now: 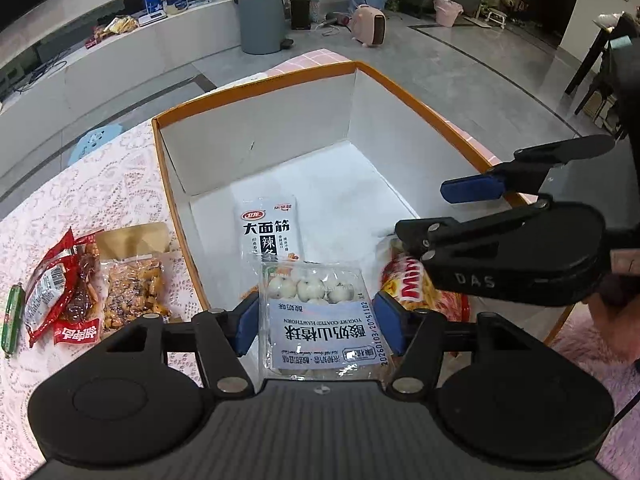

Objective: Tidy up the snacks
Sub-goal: 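Open both tools to drop the two packs into the box, then move both tools back toward the remaining snacks on the table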

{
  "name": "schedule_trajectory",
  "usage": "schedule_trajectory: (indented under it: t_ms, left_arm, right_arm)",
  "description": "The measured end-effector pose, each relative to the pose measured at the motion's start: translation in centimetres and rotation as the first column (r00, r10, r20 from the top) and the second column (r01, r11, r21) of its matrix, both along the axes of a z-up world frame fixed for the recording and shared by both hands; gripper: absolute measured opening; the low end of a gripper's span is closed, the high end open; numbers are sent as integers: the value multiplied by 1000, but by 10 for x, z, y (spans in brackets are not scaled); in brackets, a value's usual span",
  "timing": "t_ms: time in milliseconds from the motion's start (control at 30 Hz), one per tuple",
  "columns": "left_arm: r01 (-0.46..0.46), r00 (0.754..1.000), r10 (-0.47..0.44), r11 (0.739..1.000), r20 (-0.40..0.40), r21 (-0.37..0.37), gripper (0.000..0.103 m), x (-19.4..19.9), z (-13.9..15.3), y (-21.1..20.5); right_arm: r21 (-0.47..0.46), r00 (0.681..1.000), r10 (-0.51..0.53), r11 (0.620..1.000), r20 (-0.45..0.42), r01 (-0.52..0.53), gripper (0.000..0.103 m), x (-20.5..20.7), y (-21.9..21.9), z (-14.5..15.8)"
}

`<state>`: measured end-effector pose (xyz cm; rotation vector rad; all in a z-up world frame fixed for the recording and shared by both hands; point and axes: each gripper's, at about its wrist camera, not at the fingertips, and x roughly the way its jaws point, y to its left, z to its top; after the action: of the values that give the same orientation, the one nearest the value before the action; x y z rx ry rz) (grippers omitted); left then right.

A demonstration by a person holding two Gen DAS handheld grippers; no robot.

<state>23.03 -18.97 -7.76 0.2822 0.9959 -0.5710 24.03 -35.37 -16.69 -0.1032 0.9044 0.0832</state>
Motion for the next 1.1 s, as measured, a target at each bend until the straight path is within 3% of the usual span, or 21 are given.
schedule_trajectory:
  t_ms: [100,167,233,333,700,867,1100]
  left_arm:
    - [-2,1000,2,1000,18,-4,72,-2,4,-1]
    - [0,1000,1,1000,31,-10,78,-3,7,0]
    - [-2,999,2,1000,44,-6,80,-4,11,0]
    - [-3,999,3,1000,53,-6,80,-8,17,4]
    - [-96,990,104,992,93,-85,80,-32,46,48]
    - [-165,973,182,979,140,-121,80,-43,57,77]
    - [-291,931,317,944,183,-154,79,-49,61,119]
  right_arm:
    - [13,1000,-9,1000,-3,9,48,-1,-1,2]
    - [12,1000,-10,1000,1,10,49,-2,-1,4]
    - [12,1000,-15,1000,9,15,62,-4,0,6]
    - [24,999,-24,999,23,23,71,-7,2,12]
    - [67,995,-50,997,86,44,82,-27,20,33]
    - [92,985,-45,995,167,30,88,-44,41,47]
    - [171,963,-32,985,269,-15,88,-64,77,56]
